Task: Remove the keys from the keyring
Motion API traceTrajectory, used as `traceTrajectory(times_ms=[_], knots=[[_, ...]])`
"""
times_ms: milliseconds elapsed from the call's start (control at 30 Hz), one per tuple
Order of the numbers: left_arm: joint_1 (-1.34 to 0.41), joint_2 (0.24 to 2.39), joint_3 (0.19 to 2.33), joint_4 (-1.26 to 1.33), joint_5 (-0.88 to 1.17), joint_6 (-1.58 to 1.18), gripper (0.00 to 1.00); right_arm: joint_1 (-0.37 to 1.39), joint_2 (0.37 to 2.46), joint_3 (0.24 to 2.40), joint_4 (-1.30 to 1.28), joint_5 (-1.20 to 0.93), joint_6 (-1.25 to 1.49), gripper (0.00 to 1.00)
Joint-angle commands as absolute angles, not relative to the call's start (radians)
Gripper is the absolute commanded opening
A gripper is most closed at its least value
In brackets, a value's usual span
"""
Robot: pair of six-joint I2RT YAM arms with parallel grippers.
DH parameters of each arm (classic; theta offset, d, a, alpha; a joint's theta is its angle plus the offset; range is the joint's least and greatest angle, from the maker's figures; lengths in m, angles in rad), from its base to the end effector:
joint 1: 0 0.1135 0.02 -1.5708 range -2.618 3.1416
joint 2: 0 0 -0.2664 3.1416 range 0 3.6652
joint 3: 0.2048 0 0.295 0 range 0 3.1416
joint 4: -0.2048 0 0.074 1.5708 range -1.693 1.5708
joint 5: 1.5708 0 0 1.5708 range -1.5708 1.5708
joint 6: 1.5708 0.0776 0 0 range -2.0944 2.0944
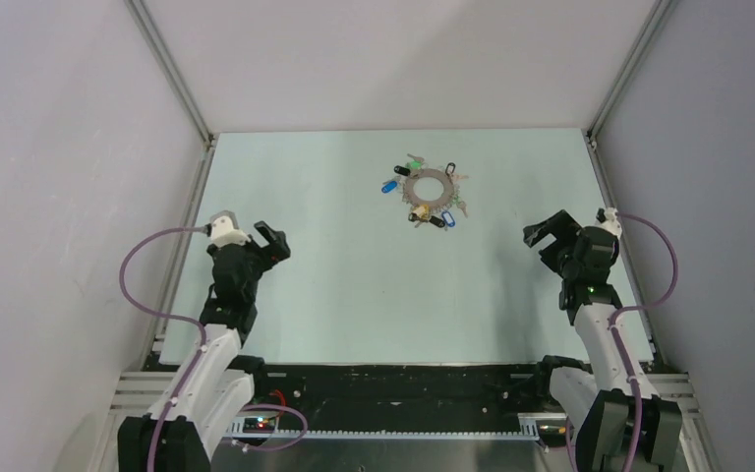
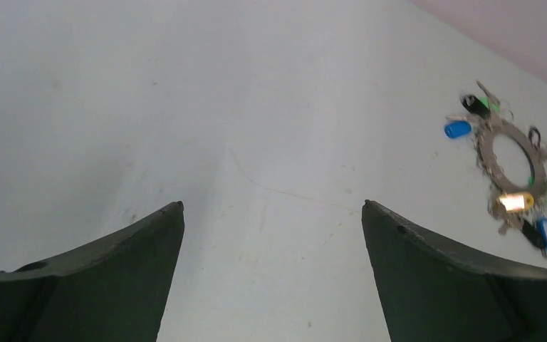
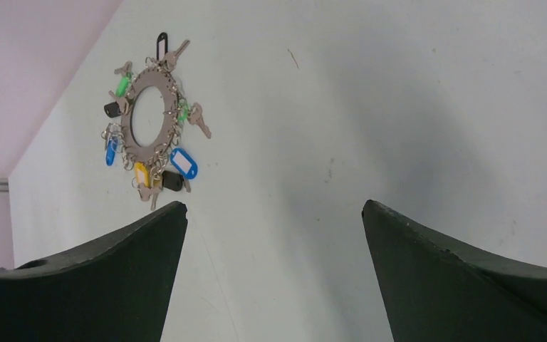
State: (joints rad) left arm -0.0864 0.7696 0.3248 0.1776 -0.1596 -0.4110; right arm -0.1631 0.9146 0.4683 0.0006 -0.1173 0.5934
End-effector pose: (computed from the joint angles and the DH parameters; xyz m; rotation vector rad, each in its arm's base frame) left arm 0.2606 -0.0102 0.1890 -0.4072 1.7936 -0.2025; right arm 0.2780 -0.0365 0.1889 0.6811 1.9178 0.3904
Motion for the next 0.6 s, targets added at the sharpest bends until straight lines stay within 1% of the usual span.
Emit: traceTrajectory(times_ms=[0,67,133,200,267,300,367,400,467,567], knots=[[-0.013,0.749,0.311,0.183,-0.209,-0.563,0.98,-0.185,0.882,0.509,-0.079,-0.038,0.715,1.00],[-0.004,0.714,0.289,0.184,-0.215,-0.611,0.98,-0.204,0.869,0.510,-0.088,-0.031,0.727,0.99],[-0.003,0.667,0.263,0.187,-0.206,-0.641,0.98,-0.205,0.844,0.510,-0.083,-0.010,0.722,0.91],[-0.003,0.633,0.235,0.229,-0.158,-0.645,0.98,-0.145,0.824,0.522,-0.063,0.077,0.685,0.91],[-0.003,0.639,0.215,0.290,-0.097,-0.637,0.98,-0.041,0.842,0.566,-0.065,0.163,0.603,0.92],[-0.003,0.652,0.220,0.312,-0.084,-0.634,0.98,0.041,0.880,0.583,-0.059,0.184,0.547,0.92],[-0.020,0.708,0.248,0.321,-0.060,-0.622,0.98,0.126,0.957,0.632,-0.031,0.207,0.491,0.88],[-0.045,0.753,0.259,0.321,-0.052,-0.617,0.98,0.146,0.987,0.660,-0.021,0.198,0.480,0.82],[-0.100,0.804,0.292,0.321,-0.068,-0.585,0.98,0.195,1.103,0.696,0.038,0.199,0.464,0.75],[-0.238,0.831,0.334,0.319,-0.143,-0.522,0.98,0.285,1.233,0.770,0.087,0.267,0.388,0.74]])
